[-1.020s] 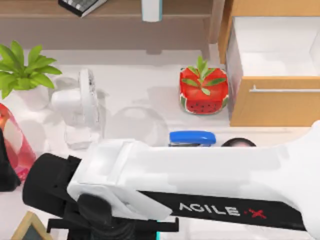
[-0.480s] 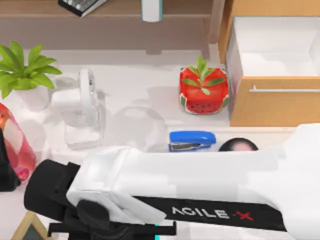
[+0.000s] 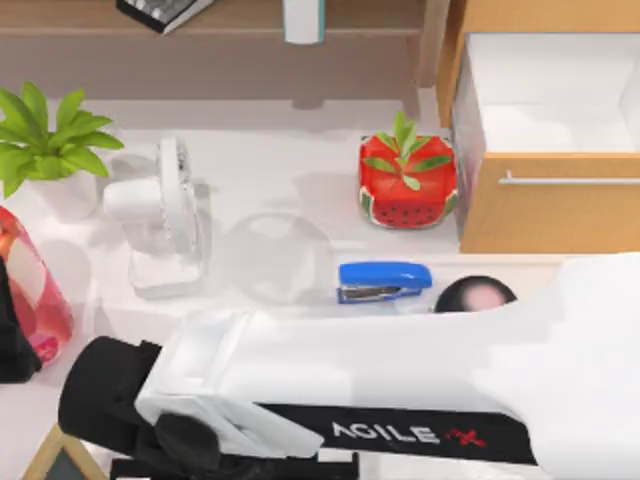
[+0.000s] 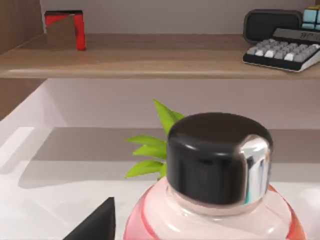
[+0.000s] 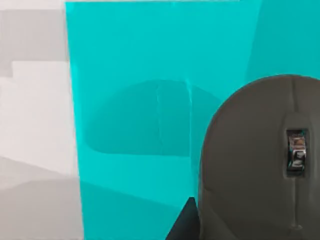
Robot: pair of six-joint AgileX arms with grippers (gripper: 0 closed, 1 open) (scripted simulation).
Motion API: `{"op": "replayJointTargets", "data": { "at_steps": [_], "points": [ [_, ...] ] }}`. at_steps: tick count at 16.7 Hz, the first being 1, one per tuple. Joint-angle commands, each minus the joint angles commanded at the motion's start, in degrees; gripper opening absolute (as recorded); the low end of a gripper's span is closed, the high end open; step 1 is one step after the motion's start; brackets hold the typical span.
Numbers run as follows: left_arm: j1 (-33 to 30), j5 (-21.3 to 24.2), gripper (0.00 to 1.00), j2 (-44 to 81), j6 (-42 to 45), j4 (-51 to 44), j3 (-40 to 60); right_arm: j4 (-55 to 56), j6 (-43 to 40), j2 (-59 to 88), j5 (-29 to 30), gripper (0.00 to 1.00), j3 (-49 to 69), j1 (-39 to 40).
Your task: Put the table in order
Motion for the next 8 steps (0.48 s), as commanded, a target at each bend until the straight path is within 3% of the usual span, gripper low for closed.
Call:
{"op": "replayJointTargets", "data": {
  "at_steps": [8],
  "points": [
    [0.00, 0.00, 1.00, 0.00, 0.00, 0.00, 0.00, 0.00, 0.00, 0.00, 0.00, 0.68, 0.00, 0.00]
  ]
}}
